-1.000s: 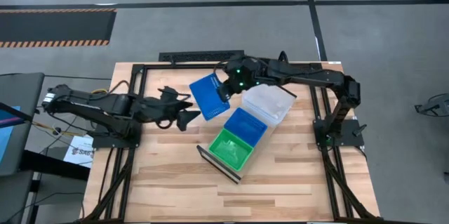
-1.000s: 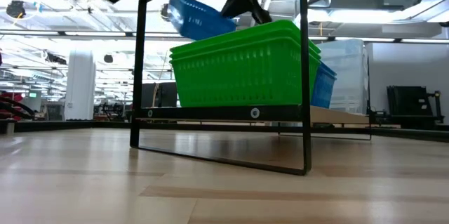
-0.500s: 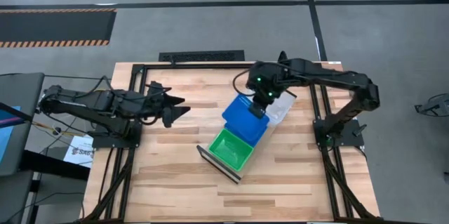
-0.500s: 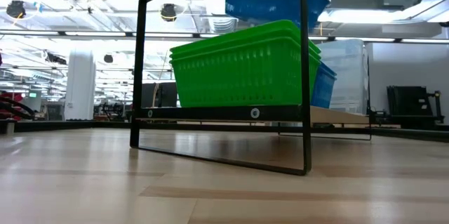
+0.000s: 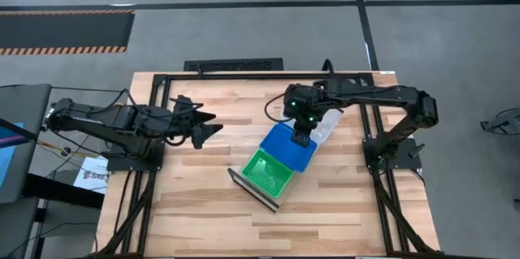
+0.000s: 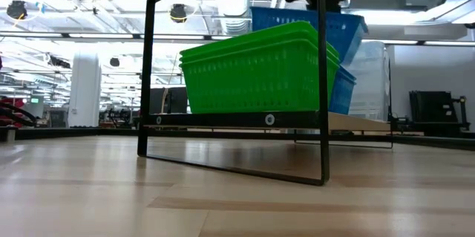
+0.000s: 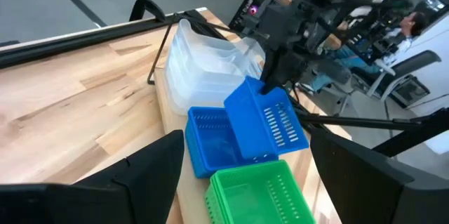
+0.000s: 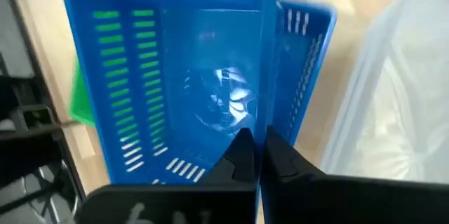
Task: Stack baskets on shelf by color
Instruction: Stack the blue bin on the other blue bins on the shelf
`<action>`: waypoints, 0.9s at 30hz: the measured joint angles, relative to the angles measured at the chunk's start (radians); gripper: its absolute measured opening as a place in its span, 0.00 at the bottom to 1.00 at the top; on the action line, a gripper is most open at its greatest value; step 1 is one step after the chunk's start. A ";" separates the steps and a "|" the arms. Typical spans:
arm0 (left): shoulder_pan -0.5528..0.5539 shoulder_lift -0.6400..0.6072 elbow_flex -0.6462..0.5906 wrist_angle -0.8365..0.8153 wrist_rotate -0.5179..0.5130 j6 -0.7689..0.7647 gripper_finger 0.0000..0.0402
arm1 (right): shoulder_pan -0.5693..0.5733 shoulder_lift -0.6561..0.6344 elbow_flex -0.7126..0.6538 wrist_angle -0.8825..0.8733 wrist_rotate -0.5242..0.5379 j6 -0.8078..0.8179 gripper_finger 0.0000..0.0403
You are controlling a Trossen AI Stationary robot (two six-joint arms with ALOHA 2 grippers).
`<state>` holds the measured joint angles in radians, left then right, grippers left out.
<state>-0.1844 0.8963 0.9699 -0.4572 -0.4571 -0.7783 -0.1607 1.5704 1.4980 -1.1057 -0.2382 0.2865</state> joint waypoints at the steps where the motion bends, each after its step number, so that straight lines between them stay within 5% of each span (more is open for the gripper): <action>1: 0.000 0.001 0.000 -0.001 0.000 0.000 0.74 | -0.002 0.001 -0.010 -0.004 0.000 0.000 0.02; 27: 0.000 0.000 0.000 -0.001 -0.029 -0.013 0.74 | -0.040 0.006 -0.067 0.074 0.005 0.046 0.06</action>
<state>-0.1844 0.8967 0.9698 -0.4580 -0.4862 -0.7915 -0.2005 1.5761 1.4315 -1.0313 -0.2333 0.3322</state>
